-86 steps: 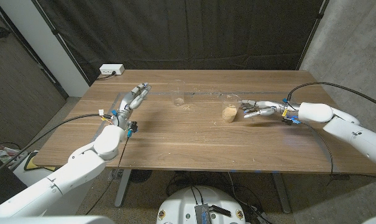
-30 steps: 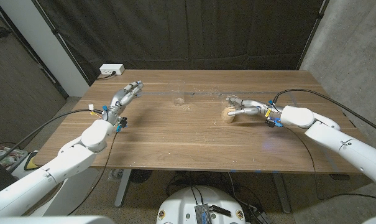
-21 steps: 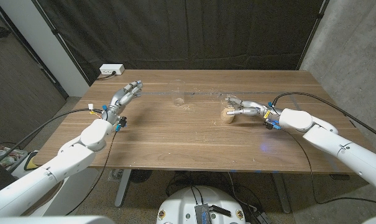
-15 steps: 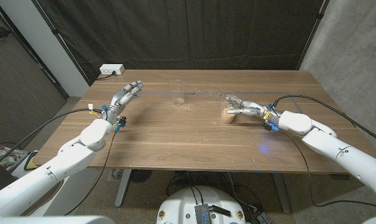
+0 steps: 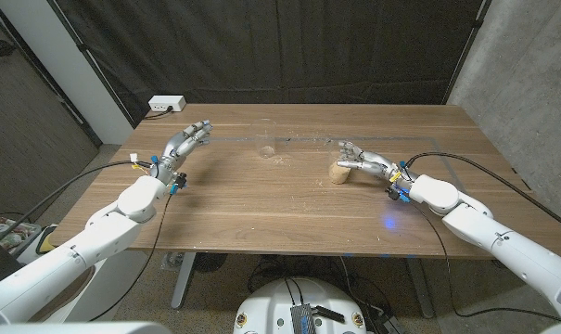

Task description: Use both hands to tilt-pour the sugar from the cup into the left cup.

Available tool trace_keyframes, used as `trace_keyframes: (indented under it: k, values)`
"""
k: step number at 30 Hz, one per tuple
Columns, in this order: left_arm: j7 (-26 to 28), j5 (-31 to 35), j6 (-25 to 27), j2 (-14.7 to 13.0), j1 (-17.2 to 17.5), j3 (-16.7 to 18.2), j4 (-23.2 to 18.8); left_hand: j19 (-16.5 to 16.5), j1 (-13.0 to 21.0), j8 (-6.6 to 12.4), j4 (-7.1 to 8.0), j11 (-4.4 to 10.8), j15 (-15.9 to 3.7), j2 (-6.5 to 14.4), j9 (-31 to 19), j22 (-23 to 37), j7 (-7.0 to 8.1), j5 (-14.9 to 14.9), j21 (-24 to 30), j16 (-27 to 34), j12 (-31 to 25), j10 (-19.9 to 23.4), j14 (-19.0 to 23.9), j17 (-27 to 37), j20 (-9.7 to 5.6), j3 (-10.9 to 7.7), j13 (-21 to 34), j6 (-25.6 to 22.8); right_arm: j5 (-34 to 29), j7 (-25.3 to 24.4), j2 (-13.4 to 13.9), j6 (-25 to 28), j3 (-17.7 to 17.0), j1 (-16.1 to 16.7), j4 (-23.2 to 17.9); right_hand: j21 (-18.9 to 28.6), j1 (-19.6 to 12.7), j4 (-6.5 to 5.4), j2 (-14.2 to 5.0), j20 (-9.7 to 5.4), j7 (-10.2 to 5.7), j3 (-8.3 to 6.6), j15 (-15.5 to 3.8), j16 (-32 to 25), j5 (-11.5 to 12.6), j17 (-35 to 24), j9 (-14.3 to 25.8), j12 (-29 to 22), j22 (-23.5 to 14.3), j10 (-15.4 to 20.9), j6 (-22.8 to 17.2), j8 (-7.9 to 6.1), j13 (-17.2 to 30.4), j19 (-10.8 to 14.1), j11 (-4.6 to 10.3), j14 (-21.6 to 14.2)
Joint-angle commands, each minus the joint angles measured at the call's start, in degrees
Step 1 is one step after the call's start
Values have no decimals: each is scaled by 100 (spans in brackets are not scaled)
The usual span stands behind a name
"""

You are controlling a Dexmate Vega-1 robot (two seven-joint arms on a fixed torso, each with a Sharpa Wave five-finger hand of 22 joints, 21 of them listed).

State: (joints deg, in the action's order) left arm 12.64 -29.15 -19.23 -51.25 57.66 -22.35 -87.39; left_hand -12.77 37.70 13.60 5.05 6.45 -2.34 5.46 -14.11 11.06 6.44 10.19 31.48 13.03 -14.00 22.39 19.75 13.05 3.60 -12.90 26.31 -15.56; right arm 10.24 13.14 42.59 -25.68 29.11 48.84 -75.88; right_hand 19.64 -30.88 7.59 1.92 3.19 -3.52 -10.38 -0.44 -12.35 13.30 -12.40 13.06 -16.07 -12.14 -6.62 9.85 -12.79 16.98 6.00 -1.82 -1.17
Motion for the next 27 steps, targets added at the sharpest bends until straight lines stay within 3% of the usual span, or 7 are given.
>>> trace_keyframes:
  k: [1, 12, 20, 27]
  values:
    - [-275, -36, -52, 130, -308, -127, 382, -1, 12, 9, -19, 2, -536, 15, -10, 20, -10, 29, -8, 27, 9, 43, 31, 14, -12, -16, 5, -28, 116, -366, -382, -221, 32, 122, 335, 21, -23, -1, -72, 10, -41, -32, -49, -66, -33, -35, 11, -45, -21, 15, 359, -51, 38, 24, 39, -54]
    - [-458, -8, -26, 259, -597, -229, 625, -21, 0, 9, -22, -18, -539, 25, -6, 23, -5, 29, -4, 51, 9, 54, 73, 32, -52, -26, 4, -36, 116, -811, -844, -899, 5, 131, 974, 31, -109, 0, -216, -11, -138, -106, -160, -150, -95, -116, 40, -142, -36, 75, 275, -111, 149, 45, 107, -181]
    - [-413, 13, 74, 243, -621, -226, 536, -27, -6, 13, -25, -17, -531, 32, -6, 25, -8, 28, -2, 61, 6, 71, 83, 47, -71, -34, 4, -43, 39, -1253, -1313, -1866, -70, 59, 1814, 135, -322, 42, -460, -201, -325, -247, -419, -377, -182, -318, 137, -415, -86, 274, 80, -260, 406, 245, 258, -573]
    - [-385, 10, 129, 250, -604, -233, 497, -34, -10, 13, -29, 4, -528, 38, -7, 28, -3, 29, 0, 71, 9, 70, 92, 64, -80, -41, 3, -43, 112, -1292, -1543, -2354, -101, -35, 2315, 220, -444, 77, -512, -299, -419, -257, -573, -561, -223, -491, 225, -628, -132, 419, -139, -412, 606, 378, 378, -825]
